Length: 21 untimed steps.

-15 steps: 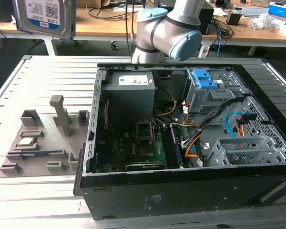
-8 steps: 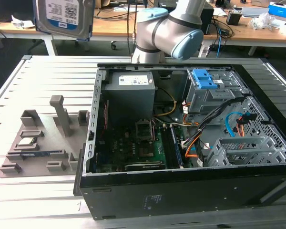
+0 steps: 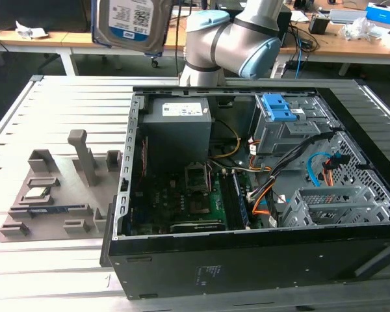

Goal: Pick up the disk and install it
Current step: 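Pick up the disk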

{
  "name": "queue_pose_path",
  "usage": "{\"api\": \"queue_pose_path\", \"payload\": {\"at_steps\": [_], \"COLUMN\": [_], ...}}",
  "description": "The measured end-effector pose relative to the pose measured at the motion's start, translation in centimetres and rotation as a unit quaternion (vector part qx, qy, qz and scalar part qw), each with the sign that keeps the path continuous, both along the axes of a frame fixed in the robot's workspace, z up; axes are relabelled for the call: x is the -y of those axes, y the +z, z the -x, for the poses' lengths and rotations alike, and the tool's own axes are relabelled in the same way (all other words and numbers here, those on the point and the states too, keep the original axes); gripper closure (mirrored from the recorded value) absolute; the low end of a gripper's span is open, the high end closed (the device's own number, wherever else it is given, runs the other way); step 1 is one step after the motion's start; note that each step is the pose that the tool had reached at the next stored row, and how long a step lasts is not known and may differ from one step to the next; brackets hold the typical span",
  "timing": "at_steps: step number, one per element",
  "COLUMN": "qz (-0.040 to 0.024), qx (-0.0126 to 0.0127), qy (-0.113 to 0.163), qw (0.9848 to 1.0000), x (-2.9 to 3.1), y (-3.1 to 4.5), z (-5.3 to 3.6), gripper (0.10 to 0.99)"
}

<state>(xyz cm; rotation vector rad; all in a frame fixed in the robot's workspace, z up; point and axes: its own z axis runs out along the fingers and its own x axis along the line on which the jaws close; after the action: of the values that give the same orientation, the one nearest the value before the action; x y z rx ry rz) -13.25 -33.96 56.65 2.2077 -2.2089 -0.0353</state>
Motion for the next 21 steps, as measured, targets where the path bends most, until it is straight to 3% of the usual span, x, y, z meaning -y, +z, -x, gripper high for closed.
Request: {"api": "queue_pose_path", "payload": {"at_steps": [2, 3, 15, 18, 21], "qz": [0.0000, 0.0000, 0.0000, 0.0000, 0.0000], "qx": [0.0000, 0.0000, -0.0001, 0.0000, 0.0000], "qy": [0.000, 0.000, 0.000, 0.000, 0.000], "qw": [1.0000, 1.0000, 1.0000, 1.0000, 1.0000], "x": [0.00, 0.00, 0.00, 0.00, -0.01], "y": [0.00, 0.00, 0.01, 0.00, 0.00], "z": [-2.30, -2.96, -9.83, -13.03, -15.69], "gripper": [0.722, 0.722, 0.722, 0.722, 0.722]}}
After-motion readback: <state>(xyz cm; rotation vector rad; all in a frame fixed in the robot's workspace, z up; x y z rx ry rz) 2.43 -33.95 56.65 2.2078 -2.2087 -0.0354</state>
